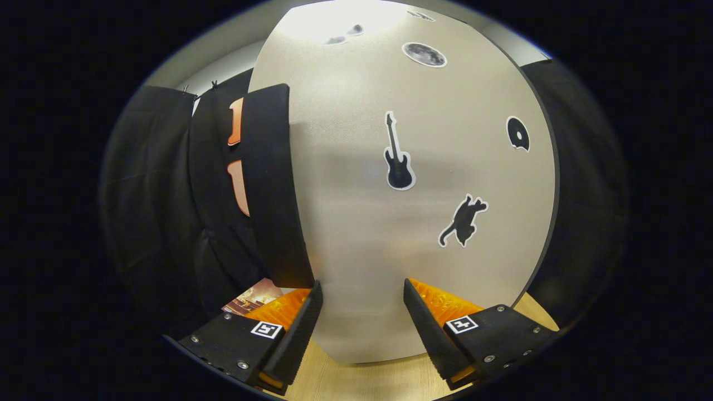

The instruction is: Open the shoe cabinet door, grab the shoes and put them into the shoe cabinet, then close the shoe cabinet door.

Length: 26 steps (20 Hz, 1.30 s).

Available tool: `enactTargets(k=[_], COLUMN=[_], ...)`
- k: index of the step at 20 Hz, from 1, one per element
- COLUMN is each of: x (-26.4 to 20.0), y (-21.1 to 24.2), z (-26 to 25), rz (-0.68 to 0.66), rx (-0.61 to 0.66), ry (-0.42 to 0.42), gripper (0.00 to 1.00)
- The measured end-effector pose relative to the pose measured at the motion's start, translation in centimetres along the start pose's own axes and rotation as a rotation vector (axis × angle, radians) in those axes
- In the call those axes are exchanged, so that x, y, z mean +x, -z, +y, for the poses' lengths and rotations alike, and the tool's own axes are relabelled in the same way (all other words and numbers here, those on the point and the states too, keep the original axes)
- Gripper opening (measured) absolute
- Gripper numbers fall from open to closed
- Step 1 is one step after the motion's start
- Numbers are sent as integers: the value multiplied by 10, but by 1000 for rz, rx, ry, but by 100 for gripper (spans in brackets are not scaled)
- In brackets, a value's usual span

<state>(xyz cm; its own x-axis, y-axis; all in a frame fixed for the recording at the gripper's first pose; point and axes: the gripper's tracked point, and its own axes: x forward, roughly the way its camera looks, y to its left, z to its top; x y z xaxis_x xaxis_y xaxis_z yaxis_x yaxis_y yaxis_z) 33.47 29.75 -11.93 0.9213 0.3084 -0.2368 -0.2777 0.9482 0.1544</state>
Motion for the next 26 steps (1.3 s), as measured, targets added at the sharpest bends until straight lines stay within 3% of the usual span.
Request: enactTargets(k=[4,9,15,26], x=[-6,-49,-124,-277], y=[0,-7,-67,-174], z=[-7,-39,-77,-101], rz=[13,24,-58,-225], rx=[-7,-25,-56,-191], ry=[38,100,167,258], gripper=[93,93,93,94])
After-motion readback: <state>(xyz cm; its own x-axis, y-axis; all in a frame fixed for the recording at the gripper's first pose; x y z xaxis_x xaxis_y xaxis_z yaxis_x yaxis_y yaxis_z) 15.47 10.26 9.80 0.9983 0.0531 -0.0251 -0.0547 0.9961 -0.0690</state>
